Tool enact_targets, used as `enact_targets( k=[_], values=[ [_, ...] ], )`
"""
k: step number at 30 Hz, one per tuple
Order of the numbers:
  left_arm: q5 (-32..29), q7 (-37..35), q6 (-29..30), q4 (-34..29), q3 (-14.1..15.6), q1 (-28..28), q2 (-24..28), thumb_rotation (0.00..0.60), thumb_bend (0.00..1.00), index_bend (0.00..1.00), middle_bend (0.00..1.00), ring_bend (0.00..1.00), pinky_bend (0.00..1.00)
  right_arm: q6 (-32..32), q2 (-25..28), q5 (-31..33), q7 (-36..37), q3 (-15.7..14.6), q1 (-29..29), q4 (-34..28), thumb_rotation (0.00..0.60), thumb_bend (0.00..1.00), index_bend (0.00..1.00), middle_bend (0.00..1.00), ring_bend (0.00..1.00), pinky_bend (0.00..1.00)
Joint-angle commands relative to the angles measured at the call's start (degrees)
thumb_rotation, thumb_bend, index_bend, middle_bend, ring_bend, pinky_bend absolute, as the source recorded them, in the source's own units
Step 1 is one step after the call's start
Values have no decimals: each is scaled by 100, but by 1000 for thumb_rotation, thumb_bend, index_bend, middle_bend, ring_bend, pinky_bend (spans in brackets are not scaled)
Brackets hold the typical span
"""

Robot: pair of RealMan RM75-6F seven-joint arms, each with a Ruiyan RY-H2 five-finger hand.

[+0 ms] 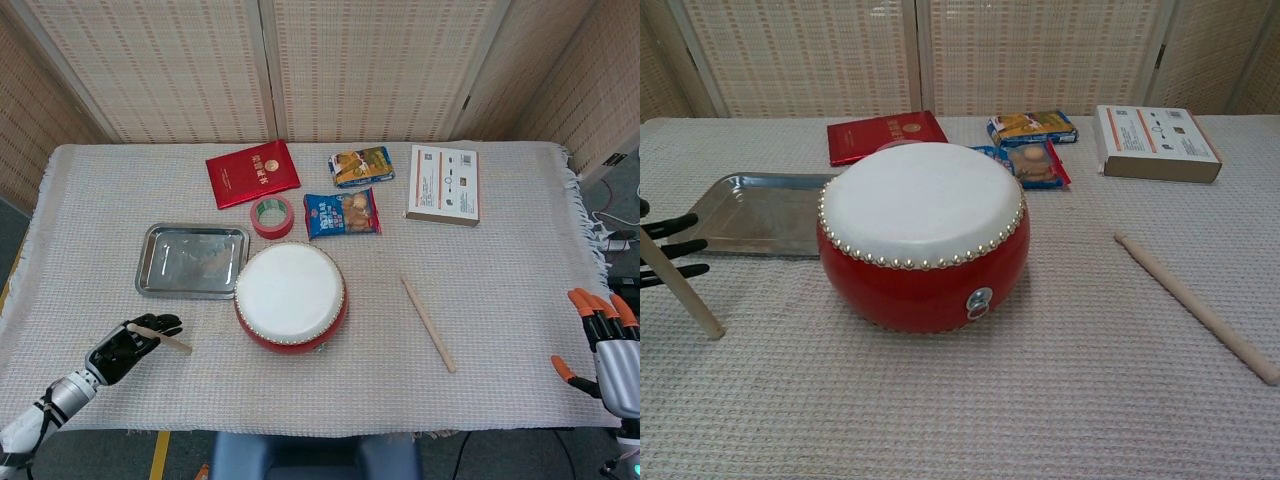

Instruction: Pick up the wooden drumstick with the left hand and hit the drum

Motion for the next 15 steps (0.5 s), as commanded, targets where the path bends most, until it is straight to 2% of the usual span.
enact_targets(
  k=[1, 6, 12, 15],
  values=[
    [-203, -242, -53, 153, 85, -70, -120, 600, 358, 551, 332, 227, 159, -4, 3, 4, -1, 0, -2, 0, 600, 229, 4, 65, 0, 0],
    [-371, -381, -100, 278, 134, -84, -208, 600, 359, 550, 340, 233, 171, -16, -1, 16, 8, 2, -2, 9, 600, 229, 4, 65, 0, 0],
    [-493, -783, 117, 399, 122, -22, -335, 600, 359, 523, 357, 258, 212, -32, -7, 15, 6, 6, 7, 12, 600, 229, 4, 65, 0, 0],
    [-534, -690, 162, 396, 102, -12, -394, 600, 359, 504, 375, 278, 233, -37, -7, 12, 5, 8, 12, 10, 600, 229, 4, 65, 0, 0]
  ],
)
